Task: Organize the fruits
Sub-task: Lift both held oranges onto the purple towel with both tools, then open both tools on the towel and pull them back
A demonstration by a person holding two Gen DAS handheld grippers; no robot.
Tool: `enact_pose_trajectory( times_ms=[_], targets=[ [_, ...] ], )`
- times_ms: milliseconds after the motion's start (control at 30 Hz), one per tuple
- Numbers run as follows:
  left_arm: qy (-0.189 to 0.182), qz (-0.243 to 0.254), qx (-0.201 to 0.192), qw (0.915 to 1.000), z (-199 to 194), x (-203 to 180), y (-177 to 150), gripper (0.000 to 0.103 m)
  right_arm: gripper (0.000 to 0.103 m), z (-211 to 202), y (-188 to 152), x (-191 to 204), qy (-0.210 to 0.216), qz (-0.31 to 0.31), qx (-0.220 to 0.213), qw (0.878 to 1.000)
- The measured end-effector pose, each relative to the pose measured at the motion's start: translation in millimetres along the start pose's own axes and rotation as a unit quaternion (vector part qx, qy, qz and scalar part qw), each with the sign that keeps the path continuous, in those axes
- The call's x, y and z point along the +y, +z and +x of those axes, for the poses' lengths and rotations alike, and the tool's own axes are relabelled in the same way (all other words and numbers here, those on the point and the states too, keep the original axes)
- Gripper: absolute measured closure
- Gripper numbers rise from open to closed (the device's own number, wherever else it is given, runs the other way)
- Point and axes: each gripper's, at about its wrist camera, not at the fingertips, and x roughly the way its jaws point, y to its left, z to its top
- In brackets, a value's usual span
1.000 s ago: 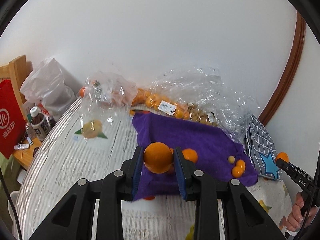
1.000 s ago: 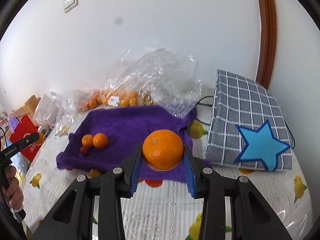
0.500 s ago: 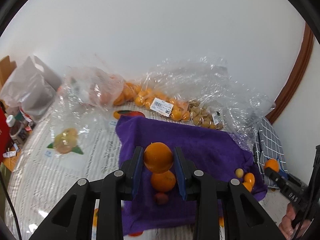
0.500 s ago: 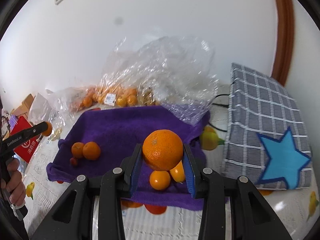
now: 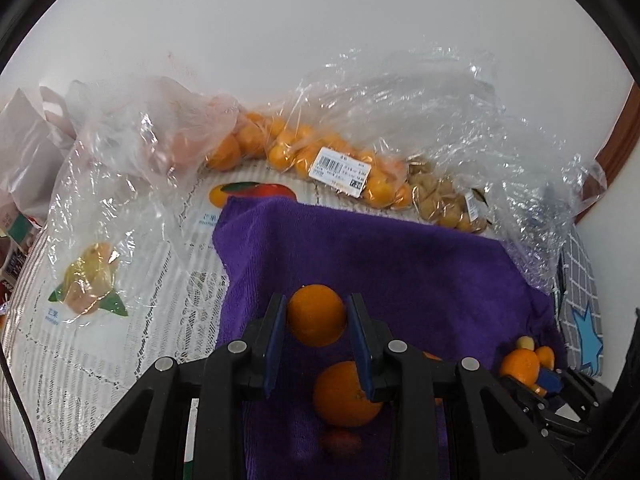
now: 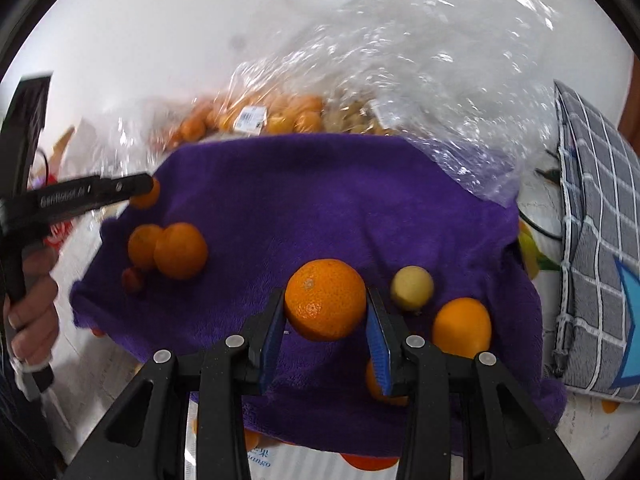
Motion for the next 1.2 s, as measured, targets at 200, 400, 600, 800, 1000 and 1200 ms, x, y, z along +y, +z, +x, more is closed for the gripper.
enact_pose_trajectory(
  times_ms=[200,400,600,800,1000,1200],
  targets=[
    [-0.002,0.011,0.020,0.9997,11,-5,-4,0.073,0.064,4,0,9,-0.009,-0.017,0.000,1.000],
    [-0.003,0.020,0.026,0.9995,16,-8,-9,0.073,0.064,4,-1,12,-0.016,-0.032,0.002,0.999],
    [-0.010,0.028,0.013,0.9995,11,-12,-11,0.068,0.062,2,-5,15,-0.022,-0.045,-0.003,0.999],
    [-0.038,0.031,-0.035,0.9982,-9,-16,-14,0.053,0.041,-20,-7,10,-0.022,-0.027,-0.046,0.998],
    [-0.037,0.032,-0.088,0.9949,-31,-19,-21,0.053,0.039,-53,-15,1,-0.027,0.011,-0.116,0.993],
    [-0.056,0.033,-0.109,0.9919,-51,-12,-42,0.053,0.048,-72,-37,-5,-0.050,0.031,-0.111,0.992]
  ],
)
